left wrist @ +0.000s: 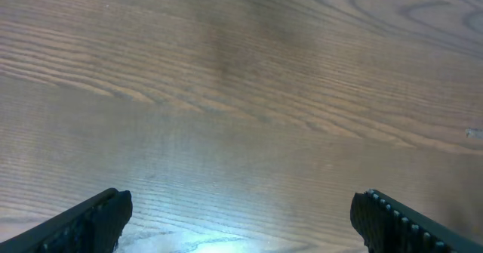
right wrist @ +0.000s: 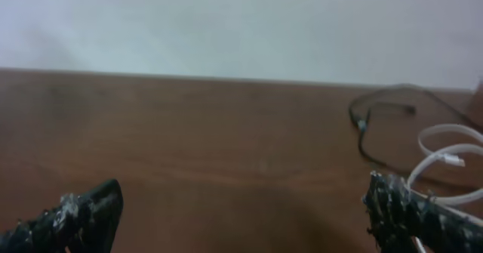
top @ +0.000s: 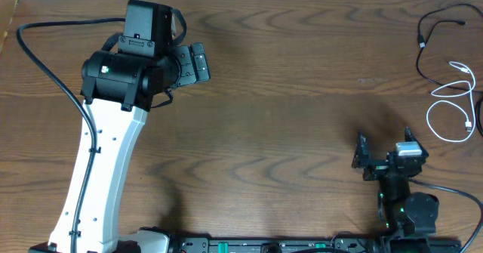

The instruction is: Untangle cables

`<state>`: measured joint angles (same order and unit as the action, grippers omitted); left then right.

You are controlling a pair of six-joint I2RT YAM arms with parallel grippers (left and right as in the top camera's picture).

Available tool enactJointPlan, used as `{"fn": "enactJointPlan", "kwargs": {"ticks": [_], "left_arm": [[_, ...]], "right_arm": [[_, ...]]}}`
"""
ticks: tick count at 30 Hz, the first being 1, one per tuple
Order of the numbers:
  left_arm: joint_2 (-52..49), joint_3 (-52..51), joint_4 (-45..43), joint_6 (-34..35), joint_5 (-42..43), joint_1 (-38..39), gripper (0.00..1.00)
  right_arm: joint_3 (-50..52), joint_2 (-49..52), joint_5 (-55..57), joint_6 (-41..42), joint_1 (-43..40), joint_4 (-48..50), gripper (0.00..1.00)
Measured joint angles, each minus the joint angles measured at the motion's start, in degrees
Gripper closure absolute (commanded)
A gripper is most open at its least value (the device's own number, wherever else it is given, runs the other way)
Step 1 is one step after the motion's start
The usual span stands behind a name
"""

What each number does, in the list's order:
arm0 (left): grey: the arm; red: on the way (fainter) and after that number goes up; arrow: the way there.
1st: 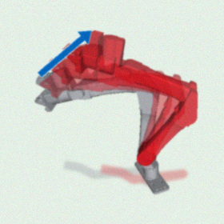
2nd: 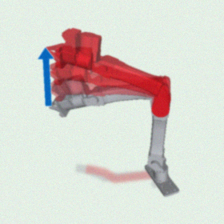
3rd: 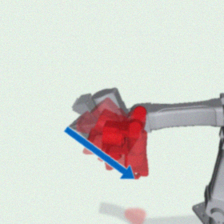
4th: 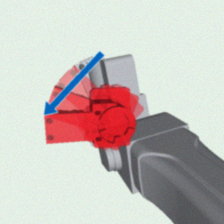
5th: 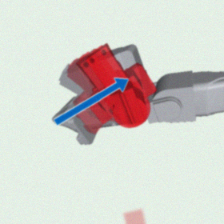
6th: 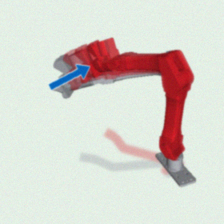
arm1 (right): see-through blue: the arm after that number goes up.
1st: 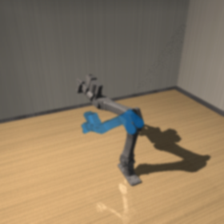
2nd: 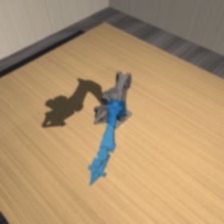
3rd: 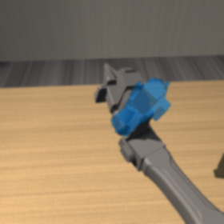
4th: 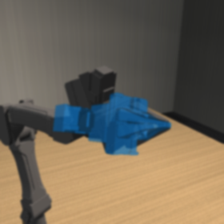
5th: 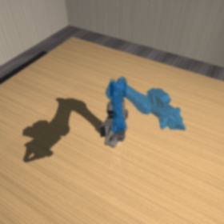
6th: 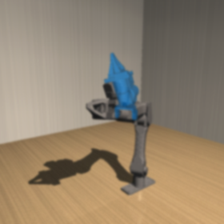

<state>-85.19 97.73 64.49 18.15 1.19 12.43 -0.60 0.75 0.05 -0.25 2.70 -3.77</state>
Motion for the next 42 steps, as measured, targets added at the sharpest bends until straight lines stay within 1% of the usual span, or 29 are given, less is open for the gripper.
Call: {"fn": "enactJointPlan", "kwargs": {"ticks": [35, 38, 42], "left_arm": [[0.02, 0.00, 0.66, -0.04, -0.85, 0.00, 0.02], [1.05, -1.27, -2.75, -0.66, -1.79, -0.02, 0.02], [7.72, -9.40, -15.15, -1.92, -2.19, -0.33, 0.02]], "right_arm": [[0.13, -0.02, 1.05, -0.02, 0.00, -0.33, 0.01], [0.13, -0.02, 1.05, -0.02, 0.00, -0.33, 0.01], [0.13, -0.02, 1.05, -0.02, 0.00, -0.33, 0.01]]}}
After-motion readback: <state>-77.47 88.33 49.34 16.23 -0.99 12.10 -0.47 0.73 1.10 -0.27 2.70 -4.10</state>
